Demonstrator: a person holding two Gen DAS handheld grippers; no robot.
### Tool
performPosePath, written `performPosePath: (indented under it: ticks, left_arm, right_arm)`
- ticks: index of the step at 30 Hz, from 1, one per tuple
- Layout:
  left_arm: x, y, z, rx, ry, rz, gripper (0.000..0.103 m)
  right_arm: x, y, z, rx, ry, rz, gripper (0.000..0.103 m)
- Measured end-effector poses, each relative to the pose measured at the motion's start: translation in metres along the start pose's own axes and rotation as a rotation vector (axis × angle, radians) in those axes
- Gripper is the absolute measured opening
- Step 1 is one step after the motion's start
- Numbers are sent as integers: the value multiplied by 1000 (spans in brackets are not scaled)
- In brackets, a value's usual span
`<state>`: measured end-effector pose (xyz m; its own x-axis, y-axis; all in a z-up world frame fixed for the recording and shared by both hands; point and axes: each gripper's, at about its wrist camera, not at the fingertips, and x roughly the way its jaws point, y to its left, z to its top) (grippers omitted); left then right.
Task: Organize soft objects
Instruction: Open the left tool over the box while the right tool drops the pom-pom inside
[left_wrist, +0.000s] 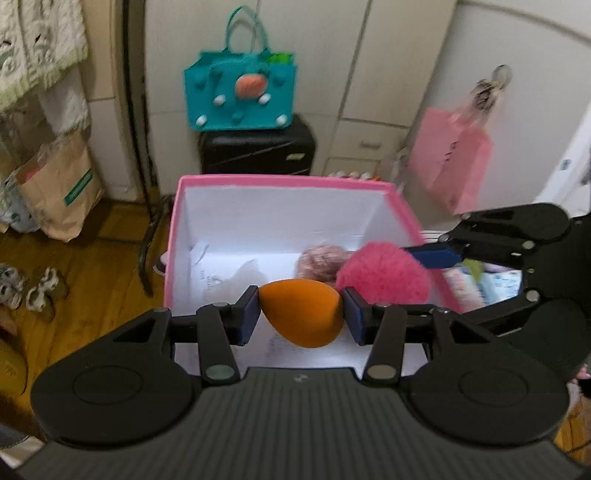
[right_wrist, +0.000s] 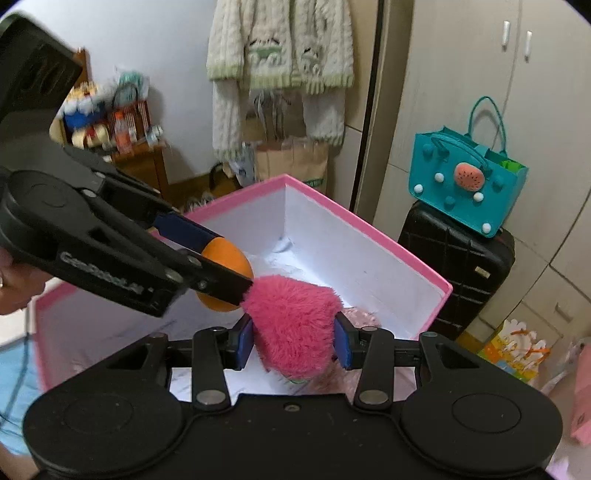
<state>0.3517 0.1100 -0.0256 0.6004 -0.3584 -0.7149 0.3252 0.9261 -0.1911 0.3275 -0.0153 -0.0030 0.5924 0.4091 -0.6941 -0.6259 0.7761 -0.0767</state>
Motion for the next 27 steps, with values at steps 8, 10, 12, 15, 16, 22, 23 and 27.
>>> performPosePath:
  ticks: [8, 10, 12, 15, 16, 22, 23, 27]
  left_arm:
    - [22, 4, 12, 6, 0, 52, 50]
    - [23, 4, 13, 12, -11, 77, 51]
    - [18, 4, 12, 8, -30, 98, 51]
    - [4, 4, 9, 14, -53, 77, 58]
    - [-3, 4, 7, 16, -61, 72, 58]
    - [-50, -12, -13, 102, -75, 46, 58]
    - [-59, -16, -15, 122, -81, 48, 58]
    - [-96, -38, -24, 191, -104, 51, 59]
  right_arm:
    - [47, -5, 17, -81, 50, -63, 51]
    - [52, -8, 20, -79, 52, -61, 54]
    - [50, -11, 21, -53, 44, -49, 57]
    - [35, -7, 18, -72, 1, -54, 69]
    - [27, -4, 16, -88, -17, -76, 69]
    - [-25, -4, 5, -28, -81, -90, 69]
    - [-35, -5, 3, -11, -85, -86, 70]
    - [-72, -4, -7, 66, -100, -46, 70]
